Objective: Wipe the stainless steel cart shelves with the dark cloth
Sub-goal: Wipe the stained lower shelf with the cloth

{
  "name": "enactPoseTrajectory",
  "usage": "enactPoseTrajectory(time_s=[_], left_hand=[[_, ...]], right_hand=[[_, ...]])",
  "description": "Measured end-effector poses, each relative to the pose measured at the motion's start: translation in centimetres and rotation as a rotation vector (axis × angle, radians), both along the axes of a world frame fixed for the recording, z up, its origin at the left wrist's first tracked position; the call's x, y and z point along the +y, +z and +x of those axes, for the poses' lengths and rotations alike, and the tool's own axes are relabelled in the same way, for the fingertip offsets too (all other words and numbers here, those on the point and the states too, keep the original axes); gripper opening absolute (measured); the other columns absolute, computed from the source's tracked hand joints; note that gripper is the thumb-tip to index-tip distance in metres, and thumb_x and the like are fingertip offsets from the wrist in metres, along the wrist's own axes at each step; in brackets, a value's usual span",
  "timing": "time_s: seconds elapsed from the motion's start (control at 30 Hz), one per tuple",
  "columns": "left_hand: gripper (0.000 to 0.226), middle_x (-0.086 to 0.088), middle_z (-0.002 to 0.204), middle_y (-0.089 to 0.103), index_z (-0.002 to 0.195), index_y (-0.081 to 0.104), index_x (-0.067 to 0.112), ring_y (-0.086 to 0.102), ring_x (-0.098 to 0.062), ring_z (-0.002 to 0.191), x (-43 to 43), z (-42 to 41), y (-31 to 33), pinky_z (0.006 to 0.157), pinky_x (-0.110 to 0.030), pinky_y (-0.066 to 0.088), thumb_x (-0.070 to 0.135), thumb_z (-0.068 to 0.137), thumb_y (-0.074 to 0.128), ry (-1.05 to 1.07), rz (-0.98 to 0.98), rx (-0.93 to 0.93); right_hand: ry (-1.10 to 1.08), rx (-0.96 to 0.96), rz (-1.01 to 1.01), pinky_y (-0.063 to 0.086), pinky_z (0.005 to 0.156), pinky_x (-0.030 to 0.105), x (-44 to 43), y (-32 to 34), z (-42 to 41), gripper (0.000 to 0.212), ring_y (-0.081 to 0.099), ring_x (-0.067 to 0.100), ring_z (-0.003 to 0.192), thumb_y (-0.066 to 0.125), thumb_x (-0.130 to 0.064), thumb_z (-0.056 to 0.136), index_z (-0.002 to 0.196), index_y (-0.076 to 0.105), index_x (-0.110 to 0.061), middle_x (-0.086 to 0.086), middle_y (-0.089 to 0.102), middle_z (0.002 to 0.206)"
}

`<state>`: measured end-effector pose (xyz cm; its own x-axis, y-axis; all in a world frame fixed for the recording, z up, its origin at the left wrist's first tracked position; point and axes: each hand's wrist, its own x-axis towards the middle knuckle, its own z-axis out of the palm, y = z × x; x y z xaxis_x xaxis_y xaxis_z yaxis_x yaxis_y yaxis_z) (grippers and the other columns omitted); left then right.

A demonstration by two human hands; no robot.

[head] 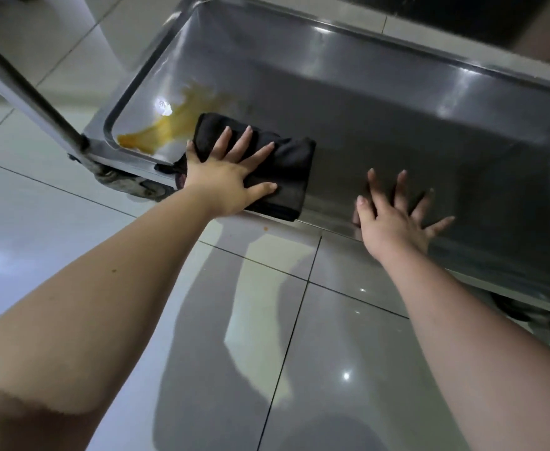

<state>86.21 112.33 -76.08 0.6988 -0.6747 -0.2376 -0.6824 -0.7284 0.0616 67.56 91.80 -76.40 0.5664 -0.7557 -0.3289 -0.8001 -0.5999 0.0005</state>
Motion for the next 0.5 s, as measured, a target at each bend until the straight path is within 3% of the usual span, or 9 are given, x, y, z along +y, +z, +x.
enactPoseTrajectory(time_s=[0.1,0.2,0.4,0.5], left_hand=[[0.070,0.014,0.164,-0.012,0.148,-0.005,0.058,-0.011,-0.020,0.152,0.0,-0.2,-0.2,0.112,-0.069,0.001,0.081,0.086,0.015,-0.009,-0.030,-0.019],[0.068,0.014,0.164,-0.012,0.149,-0.005,0.058,-0.011,-0.020,0.152,0.2,0.0,0.2,0.112,-0.069,0.001,0.080,0.087,0.017,-0.017,-0.031,0.004],[0.067,0.016,0.163,-0.014,0.146,-0.004,0.062,-0.013,-0.016,0.151,2.5,2.5,0.2,0.114,-0.067,-0.002,0.080,0.087,0.022,0.034,-0.040,0.032],[0.072,0.018,0.162,-0.015,0.145,-0.006,0.064,-0.015,-0.015,0.150,2.4,4.2,0.2,0.113,-0.068,-0.007,0.086,0.082,0.022,0.097,-0.018,0.052]], right_hand=[[0.026,-0.098,-0.018,-0.014,0.107,0.074,1.9,0.9,2.6,0.053,-0.021,0.038,0.147,0.021,-0.054,0.102,0.147,-0.005,-0.061,-0.016,-0.033,0.157],[0.134,-0.249,-0.009,-0.009,0.115,0.066,4.6,0.9,5.8,0.053,-0.020,0.030,0.149,0.023,-0.046,0.104,0.151,0.000,-0.054,-0.015,-0.022,0.161],[0.235,-0.076,0.025,-0.018,0.105,0.071,5.4,-0.5,6.2,0.054,-0.025,0.035,0.147,0.009,-0.069,0.095,0.144,-0.014,-0.061,-0.025,-0.025,0.157],[0.350,-0.065,-0.001,-0.017,0.103,0.075,6.0,-0.8,6.5,0.054,-0.025,0.028,0.148,0.009,-0.069,0.094,0.143,-0.012,-0.063,-0.023,-0.024,0.158]])
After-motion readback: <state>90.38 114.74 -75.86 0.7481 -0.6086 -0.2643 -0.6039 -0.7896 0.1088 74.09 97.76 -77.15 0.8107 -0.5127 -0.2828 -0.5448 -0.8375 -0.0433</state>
